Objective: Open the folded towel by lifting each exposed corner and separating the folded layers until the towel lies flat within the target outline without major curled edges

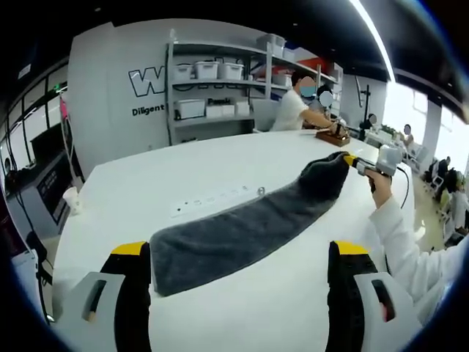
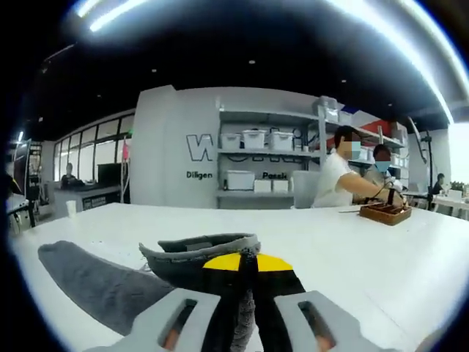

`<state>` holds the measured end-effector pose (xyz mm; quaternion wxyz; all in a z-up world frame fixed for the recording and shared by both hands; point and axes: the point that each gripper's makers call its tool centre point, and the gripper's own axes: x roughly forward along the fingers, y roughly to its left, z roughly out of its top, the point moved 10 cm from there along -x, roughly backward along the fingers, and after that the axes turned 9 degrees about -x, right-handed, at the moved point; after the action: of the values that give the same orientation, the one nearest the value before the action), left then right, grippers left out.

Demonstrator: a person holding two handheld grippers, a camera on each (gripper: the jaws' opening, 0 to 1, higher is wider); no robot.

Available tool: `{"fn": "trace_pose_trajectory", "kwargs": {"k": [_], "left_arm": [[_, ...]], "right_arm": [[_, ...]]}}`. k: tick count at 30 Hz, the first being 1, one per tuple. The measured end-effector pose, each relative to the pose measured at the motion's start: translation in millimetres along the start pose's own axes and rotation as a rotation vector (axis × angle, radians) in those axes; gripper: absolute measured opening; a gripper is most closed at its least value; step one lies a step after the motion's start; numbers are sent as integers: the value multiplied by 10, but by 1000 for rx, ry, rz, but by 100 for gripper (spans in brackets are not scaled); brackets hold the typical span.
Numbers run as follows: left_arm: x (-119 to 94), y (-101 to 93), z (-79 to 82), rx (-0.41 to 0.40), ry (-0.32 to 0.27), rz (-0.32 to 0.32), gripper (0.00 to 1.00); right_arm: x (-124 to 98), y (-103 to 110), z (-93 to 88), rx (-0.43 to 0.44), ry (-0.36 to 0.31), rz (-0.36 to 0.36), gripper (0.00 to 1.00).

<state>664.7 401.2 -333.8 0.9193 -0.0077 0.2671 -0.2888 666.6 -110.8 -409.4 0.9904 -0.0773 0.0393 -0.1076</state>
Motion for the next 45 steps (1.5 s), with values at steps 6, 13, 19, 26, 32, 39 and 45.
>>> {"fn": "trace_pose_trajectory", "kwargs": {"k": [6, 13, 19, 26, 32, 39, 45], "left_arm": [[4, -3, -3, 0, 2, -2, 100], [-3, 5, 7, 0, 0, -2, 100], [-7, 13, 4, -2, 0, -1, 100], [-7, 8, 3, -2, 0, -4, 100], [-5, 8, 6, -2, 1, -4, 100], [11, 5, 23, -1, 2, -8, 100], [14, -2, 26, 2, 3, -9, 100]], "right_arm": [[-25, -86, -65, 3, 10, -59, 0], [0, -136, -170, 20, 28, -89, 0], [-6, -205, -266, 49, 34, -126, 0], [-41, -242, -347, 65, 60, -181, 1], [-56, -299, -456, 109, 106, -228, 10], [-64, -340, -686, 166, 211, -268, 18], [-127, -361, -667, 174, 251, -319, 31]]}}
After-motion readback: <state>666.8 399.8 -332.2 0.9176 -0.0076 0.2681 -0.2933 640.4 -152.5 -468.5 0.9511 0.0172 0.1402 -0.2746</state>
